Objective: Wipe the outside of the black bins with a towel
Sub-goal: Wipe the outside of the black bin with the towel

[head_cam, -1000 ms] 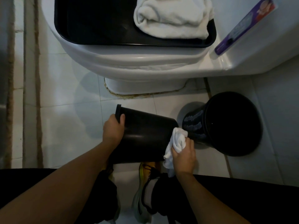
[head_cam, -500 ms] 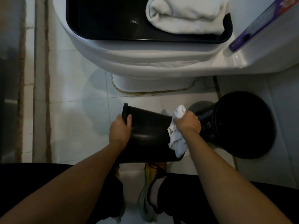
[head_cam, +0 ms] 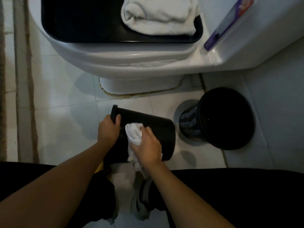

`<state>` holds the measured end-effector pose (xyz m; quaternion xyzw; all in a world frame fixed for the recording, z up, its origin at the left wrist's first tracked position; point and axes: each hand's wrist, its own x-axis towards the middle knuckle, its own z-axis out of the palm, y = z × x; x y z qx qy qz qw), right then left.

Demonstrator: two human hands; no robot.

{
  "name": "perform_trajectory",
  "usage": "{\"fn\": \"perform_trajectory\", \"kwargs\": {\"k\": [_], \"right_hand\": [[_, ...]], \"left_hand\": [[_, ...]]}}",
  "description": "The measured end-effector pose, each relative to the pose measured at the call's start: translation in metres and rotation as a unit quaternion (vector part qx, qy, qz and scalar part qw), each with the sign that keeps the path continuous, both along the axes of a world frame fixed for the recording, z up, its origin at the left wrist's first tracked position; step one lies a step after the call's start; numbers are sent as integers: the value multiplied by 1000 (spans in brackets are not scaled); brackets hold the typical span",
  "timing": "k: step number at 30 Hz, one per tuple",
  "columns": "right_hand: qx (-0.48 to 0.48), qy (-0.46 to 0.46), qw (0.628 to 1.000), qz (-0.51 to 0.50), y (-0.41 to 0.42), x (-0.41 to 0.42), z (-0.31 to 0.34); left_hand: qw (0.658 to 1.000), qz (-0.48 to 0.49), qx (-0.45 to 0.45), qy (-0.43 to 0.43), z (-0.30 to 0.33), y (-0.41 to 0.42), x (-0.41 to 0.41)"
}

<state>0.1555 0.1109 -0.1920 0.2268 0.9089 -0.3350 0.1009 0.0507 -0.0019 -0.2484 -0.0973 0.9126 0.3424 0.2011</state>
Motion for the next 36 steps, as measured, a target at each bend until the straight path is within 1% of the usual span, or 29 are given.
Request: {"fn": "perform_trajectory", "kwargs": {"k": [2,4,6,9,11,13,15,19,22,25,28,31,34,36], "right_hand": [[4,-13,999,35,9,19,8],[8,-43,998,45,25,30,21],[8,-86,996,17,50,31,35],[53,-158,986,-15,96,21,68],[68,-170,983,-26,122,12,94],[73,-171,982,-35,141,6,117],[63,-167,982,-53,150,2,137],[-6,-125,989,-81,150,-3,170],[-44,-86,992,-76,145,-2,193],[-72,-64,992,-82,143,6,207],[-94,-54,988,-107,146,12,207],[-86,-64,989,-104,148,10,205],[-65,-64,992,-91,150,5,206],[-69,-58,991,-94,153,2,206]], "left_hand": [[1000,0,-2,-13,4,3,-5],[1000,-5,-5,-23,10,7,-8],[999,-2,1,-32,17,9,-9],[999,-3,10,-41,25,7,-2],[996,22,59,-63,32,5,3],[981,83,133,-114,40,2,2],[959,127,186,-171,56,-4,-2],[949,82,211,-220,74,-21,-7],[945,65,215,-238,81,-29,0],[959,29,185,-212,82,-33,6],[958,28,187,-215,88,-37,5],[958,24,190,-216,95,-40,1],[951,20,195,-239,99,-34,3],[948,20,200,-246,100,-29,10]]}}
